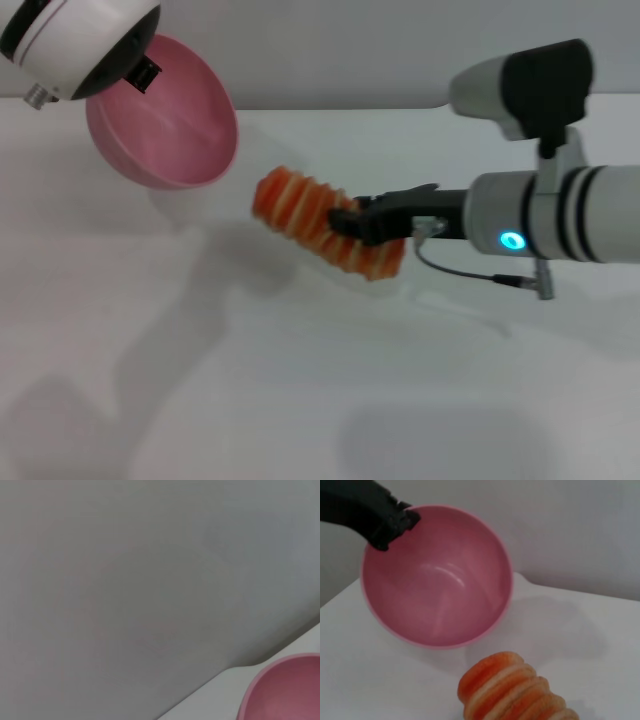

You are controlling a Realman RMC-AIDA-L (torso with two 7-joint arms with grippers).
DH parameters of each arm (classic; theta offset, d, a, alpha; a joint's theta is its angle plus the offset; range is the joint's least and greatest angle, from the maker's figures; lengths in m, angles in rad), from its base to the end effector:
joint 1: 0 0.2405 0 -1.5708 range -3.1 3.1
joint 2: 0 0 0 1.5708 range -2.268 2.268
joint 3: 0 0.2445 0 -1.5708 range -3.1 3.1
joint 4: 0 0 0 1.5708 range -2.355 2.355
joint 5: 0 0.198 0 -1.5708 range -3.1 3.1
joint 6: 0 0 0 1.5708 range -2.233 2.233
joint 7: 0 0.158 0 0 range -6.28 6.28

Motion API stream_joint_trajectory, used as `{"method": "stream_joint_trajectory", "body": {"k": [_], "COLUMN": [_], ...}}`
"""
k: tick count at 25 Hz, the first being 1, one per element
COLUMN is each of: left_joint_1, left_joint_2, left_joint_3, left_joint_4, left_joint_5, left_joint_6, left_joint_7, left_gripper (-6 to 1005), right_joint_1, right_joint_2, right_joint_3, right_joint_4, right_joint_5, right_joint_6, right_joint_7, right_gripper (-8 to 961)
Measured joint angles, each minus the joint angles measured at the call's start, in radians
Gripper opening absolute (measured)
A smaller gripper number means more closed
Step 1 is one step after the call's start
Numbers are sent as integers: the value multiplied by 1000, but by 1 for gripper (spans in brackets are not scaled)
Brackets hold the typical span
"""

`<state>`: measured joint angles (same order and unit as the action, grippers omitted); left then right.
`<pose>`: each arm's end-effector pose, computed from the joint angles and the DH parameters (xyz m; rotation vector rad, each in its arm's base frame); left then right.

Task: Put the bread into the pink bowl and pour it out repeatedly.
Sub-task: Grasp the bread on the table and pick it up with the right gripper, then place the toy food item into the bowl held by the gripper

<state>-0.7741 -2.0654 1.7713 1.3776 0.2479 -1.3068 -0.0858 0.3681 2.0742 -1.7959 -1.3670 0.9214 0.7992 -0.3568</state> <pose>-0.1260 0.4165 0.0299 -1.8095 -0.5070 0.5509 0.1434 0.3345 -0.0732 -2.4469 1.0732 0.2893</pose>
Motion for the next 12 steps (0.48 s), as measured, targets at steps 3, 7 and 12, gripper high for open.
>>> {"method": "stream_joint_trajectory", "body": {"k": [3,7,12], "left_joint_1": [1,1,7], "left_joint_2": [0,1,0], "left_joint_3": [-2,-2,-7], "left_joint_4": [-2,-5,-9], "left_joint_5": [0,-1,-10], "left_joint_6": [0,7,28], "left_joint_7": [0,0,0], "left_gripper": [66,67,67], "right_joint_1": [-44,-95,-132], "right_joint_2": [2,4,4], "right_joint_3": [30,63,114], "right_joint_4": [-60,-142,-246], "right_joint_5": [-30,-122,-223], "right_joint_6": [32,63,79], "right_joint_7": [2,30,50], "right_gripper": [349,327,288]}}
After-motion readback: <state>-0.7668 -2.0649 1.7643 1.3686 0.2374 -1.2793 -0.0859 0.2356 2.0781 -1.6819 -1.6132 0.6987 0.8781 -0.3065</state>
